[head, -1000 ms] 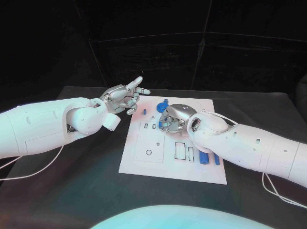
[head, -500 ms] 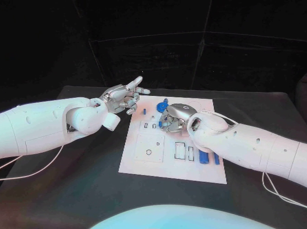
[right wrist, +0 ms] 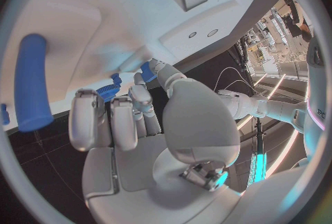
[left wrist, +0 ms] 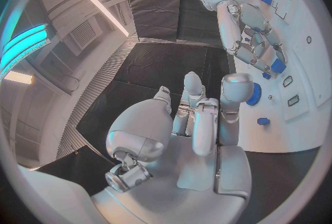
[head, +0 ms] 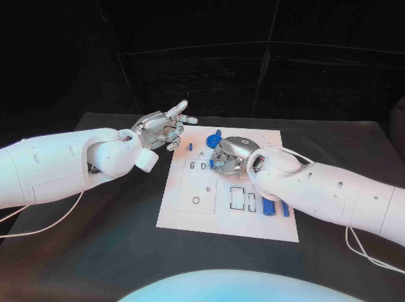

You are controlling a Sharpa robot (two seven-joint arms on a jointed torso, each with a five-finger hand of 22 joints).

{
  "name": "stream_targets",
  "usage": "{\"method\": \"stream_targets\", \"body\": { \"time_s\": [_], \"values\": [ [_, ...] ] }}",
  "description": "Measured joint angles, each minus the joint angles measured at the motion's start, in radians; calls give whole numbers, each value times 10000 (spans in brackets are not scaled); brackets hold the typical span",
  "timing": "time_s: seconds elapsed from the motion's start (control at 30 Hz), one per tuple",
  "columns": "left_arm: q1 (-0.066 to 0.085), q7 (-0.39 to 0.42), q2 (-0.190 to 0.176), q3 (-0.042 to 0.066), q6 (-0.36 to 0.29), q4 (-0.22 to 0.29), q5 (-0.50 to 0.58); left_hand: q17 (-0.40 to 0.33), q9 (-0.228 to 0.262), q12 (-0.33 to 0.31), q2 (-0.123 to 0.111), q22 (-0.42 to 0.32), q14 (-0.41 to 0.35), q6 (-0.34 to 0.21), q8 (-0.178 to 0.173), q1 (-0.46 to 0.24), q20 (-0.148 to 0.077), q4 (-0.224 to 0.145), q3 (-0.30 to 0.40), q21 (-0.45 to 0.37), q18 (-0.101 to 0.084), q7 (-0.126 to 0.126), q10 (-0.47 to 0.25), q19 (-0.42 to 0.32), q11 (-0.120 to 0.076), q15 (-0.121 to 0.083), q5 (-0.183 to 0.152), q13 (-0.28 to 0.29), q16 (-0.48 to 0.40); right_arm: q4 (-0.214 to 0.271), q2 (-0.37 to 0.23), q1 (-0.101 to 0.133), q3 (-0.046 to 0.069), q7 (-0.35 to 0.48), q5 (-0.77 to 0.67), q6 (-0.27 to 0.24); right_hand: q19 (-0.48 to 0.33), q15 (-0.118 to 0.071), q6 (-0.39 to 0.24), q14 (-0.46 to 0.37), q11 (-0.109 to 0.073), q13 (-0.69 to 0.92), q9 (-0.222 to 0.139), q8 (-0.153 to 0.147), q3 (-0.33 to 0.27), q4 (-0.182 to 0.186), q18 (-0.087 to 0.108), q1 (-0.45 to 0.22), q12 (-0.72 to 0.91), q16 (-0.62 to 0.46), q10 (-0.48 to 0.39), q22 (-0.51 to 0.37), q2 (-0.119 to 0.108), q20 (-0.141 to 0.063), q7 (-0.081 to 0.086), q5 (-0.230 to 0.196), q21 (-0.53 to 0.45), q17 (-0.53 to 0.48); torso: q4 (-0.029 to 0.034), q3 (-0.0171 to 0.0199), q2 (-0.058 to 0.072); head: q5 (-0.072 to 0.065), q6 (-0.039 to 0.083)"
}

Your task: Assemble the parts on the task board

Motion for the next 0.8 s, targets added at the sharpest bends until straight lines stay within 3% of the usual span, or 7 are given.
{"method": "stream_targets", "body": {
  "time_s": [0.47, 0.8],
  "values": [
    [1, -4, -1, 0, 2, 0, -1, 0, -9, 0, 39, 1, 0, 0, 0, 39, 0, -42, -42, 0, 1, 0, 0, 0, 0, 0, 0, -47, 0, 7, 0, 0, 0, -4, -1, 1, -37, 0, 0, 0, 0, 0, 1, 0, -57, -1, 0, 0, 0, 0, 0, 0, 0, 37, 0, 0, 0, -2, 1, 0, 0, 10, -15],
    [1, -8, -1, 0, 6, 0, -2, 0, -8, 0, 39, 1, 0, 0, 0, 39, 0, -42, -42, 0, 0, 0, 0, 0, 0, 0, 0, -46, 0, 14, -6, 0, 0, 0, -2, -38, -72, 0, -212, 0, 107, -86, -19, -90, -223, 56, 0, -55, -50, -42, -106, 0, -55, 73, 145, 0, -47, -3, 2, 0, 0, 10, -14]
  ]
}}
